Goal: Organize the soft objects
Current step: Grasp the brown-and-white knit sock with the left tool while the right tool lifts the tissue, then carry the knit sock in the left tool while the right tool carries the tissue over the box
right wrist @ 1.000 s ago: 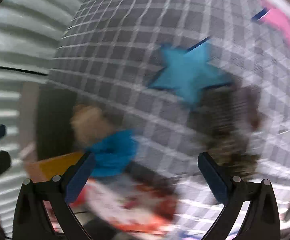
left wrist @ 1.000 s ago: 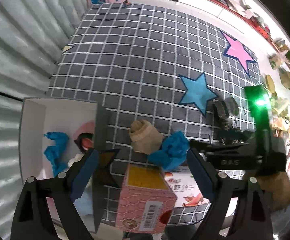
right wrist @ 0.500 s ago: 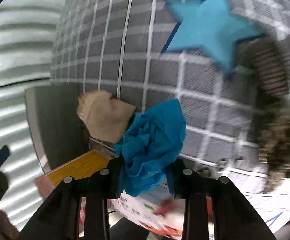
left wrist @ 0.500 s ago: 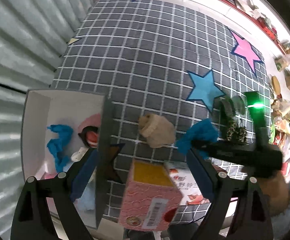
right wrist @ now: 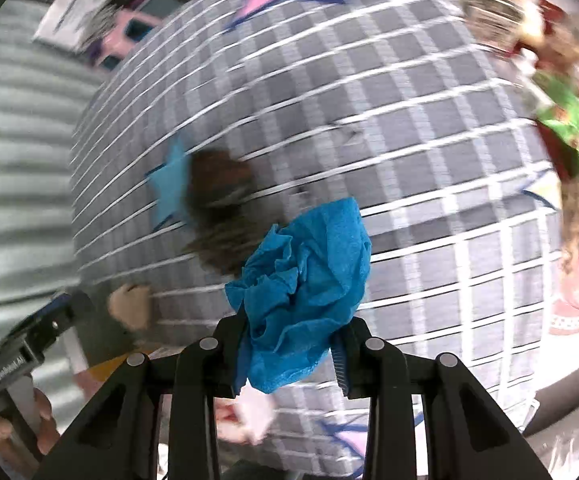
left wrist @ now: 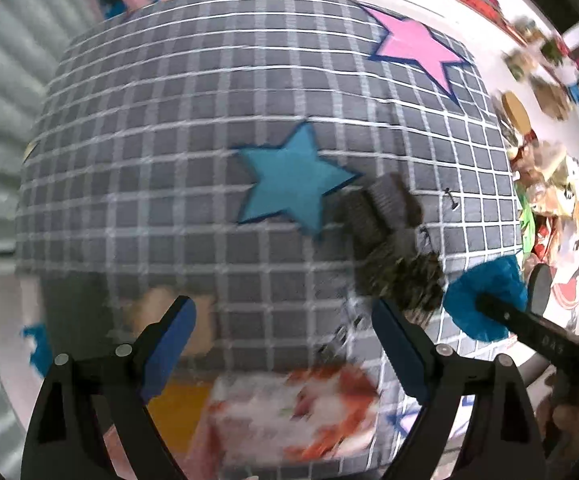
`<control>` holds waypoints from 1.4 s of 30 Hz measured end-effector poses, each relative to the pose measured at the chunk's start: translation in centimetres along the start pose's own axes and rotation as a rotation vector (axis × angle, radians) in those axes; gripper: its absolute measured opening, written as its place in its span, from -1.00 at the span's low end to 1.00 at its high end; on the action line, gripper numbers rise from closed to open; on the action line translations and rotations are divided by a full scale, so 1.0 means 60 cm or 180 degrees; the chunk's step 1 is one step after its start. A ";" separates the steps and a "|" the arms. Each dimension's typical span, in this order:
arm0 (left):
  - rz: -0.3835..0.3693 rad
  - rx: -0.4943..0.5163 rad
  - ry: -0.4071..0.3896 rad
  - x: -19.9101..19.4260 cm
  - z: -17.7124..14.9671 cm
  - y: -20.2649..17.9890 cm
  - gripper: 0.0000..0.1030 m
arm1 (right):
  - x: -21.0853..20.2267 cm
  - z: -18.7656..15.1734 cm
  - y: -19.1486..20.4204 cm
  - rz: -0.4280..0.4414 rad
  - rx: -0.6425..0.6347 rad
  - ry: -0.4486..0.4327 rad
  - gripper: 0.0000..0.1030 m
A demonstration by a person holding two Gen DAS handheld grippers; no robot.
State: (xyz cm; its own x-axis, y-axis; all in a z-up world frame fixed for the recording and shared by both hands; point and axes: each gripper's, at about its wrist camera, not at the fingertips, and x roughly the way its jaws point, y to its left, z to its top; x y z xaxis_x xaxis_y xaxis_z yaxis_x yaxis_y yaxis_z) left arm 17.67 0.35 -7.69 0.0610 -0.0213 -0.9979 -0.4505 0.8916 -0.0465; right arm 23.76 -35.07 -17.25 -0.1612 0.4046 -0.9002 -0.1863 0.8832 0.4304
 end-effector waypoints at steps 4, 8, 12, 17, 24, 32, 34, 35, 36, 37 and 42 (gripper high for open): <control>0.0081 0.0209 0.0041 0.060 0.044 -0.057 0.78 | 0.006 0.019 -0.047 -0.0101 0.0079 -0.0108 0.21; 0.0163 0.0268 0.0111 0.112 0.068 -0.077 0.78 | 0.012 0.029 -0.073 -0.0324 0.0057 -0.0152 0.57; 0.0134 0.0265 0.0137 0.140 0.082 -0.090 0.78 | 0.021 0.037 -0.089 -0.0404 0.0062 -0.0165 0.57; 0.0177 0.0392 0.0183 0.167 0.091 -0.115 0.91 | 0.041 0.066 -0.094 -0.0476 0.0076 -0.0219 0.57; 0.0147 0.0412 0.0147 0.176 0.108 -0.139 1.00 | 0.069 0.111 -0.083 -0.0489 -0.0098 -0.0214 0.57; 0.0138 0.0365 0.0236 0.212 0.152 -0.159 0.98 | 0.093 0.144 -0.056 -0.0531 -0.0340 -0.0246 0.57; 0.0086 0.0371 0.0280 0.224 0.159 -0.171 0.89 | 0.098 0.152 -0.048 -0.0534 -0.0447 -0.0241 0.57; 0.0052 0.0368 0.0309 0.232 0.163 -0.173 0.80 | 0.099 0.155 -0.044 -0.0537 -0.0499 -0.0246 0.57; 0.0032 0.0367 0.0336 0.237 0.162 -0.179 0.76 | 0.101 0.158 -0.039 -0.0543 -0.0548 -0.0245 0.57; 0.0036 0.0397 0.0340 0.241 0.165 -0.184 0.73 | 0.104 0.160 -0.033 -0.0545 -0.0587 -0.0236 0.57; -0.0155 0.0504 0.0365 0.229 0.161 -0.194 -0.08 | 0.104 0.162 -0.026 -0.0501 -0.0648 -0.0244 0.57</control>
State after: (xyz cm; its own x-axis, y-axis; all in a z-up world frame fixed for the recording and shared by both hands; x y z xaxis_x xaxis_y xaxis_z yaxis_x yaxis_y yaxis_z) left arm 32.38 -5.97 -20.41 -0.0266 -0.1093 -0.9937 -0.3032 0.9481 -0.0961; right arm 32.48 -31.60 -24.20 -0.0425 0.2898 -0.9562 -0.3956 0.8739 0.2824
